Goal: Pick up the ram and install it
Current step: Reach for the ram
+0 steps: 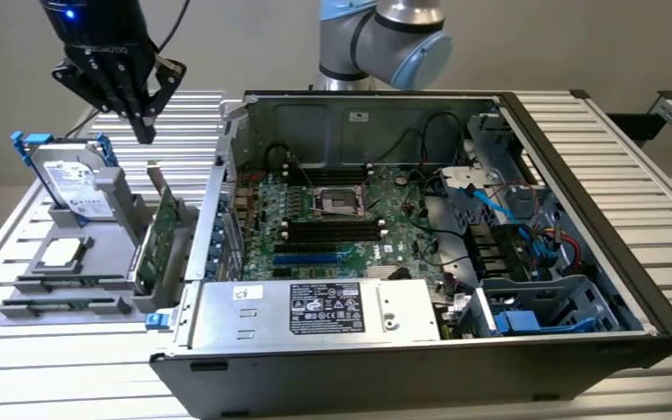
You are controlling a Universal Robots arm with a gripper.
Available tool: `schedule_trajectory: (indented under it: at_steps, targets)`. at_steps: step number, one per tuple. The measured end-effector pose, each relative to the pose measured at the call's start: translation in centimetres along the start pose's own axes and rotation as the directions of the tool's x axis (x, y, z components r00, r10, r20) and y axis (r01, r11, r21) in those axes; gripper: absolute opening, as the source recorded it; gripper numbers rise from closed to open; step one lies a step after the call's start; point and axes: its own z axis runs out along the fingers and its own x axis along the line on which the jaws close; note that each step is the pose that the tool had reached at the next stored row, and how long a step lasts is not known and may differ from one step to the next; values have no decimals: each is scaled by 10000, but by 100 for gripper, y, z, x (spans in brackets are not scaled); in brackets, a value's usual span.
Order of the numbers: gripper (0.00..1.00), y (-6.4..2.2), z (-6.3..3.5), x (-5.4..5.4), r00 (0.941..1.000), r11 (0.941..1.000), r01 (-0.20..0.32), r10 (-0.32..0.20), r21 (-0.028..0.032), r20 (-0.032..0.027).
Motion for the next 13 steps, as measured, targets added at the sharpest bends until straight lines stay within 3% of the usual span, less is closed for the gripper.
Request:
schedule_trajectory:
  at_steps: [6, 13]
  targets:
    - [11, -32, 70, 227, 10000, 10000, 0, 0, 3, -3]
    - [11, -115, 137, 415, 10000, 10000, 0, 0, 2, -4]
